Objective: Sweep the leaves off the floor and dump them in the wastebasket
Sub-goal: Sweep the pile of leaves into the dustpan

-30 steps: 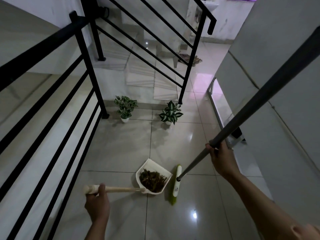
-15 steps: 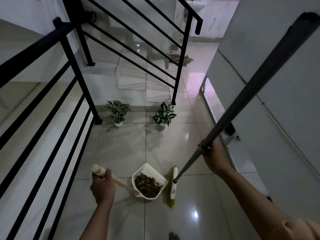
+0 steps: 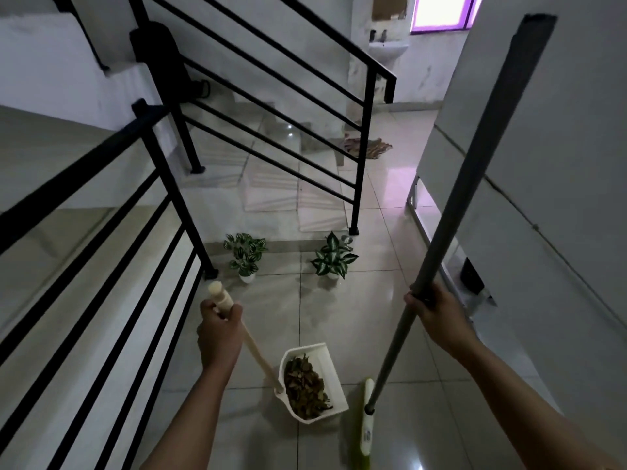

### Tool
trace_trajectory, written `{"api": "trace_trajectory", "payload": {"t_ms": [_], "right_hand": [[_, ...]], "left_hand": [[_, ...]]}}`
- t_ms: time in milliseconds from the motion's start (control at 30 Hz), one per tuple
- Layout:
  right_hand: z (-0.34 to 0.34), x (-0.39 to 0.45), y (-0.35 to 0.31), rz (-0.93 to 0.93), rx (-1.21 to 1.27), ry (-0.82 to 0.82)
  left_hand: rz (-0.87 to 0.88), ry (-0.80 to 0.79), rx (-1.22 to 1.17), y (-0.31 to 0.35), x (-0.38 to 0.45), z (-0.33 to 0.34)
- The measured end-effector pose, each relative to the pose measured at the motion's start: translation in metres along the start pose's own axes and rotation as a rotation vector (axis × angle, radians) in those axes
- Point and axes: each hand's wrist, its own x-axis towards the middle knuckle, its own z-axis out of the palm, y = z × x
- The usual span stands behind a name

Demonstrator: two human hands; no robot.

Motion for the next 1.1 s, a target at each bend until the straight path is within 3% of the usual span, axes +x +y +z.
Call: {"api": "trace_trajectory", "payload": {"t_ms": [233, 400, 800, 1100], "right_hand": [[-0.02, -0.006, -0.01, -0.024, 0.045, 0.009], [-0.026, -0.024, -0.005, 0.051, 0.127, 0.129], [-0.018, -0.1, -0.024, 0.119, 0.131, 0.542], [-0.021, -0.171, -0.028, 0.208, 0.064, 0.88]], "left_hand": [[0.132, -0.079, -0.016, 0.027, 0.008, 0.027], [0.184, -0.191, -0.03, 0.037, 0.02, 0.049], [0.508, -0.572, 0.006, 0.066, 0.029, 0.097], [0.636, -0.885, -0.021, 0.076, -0.015, 0.132]]}}
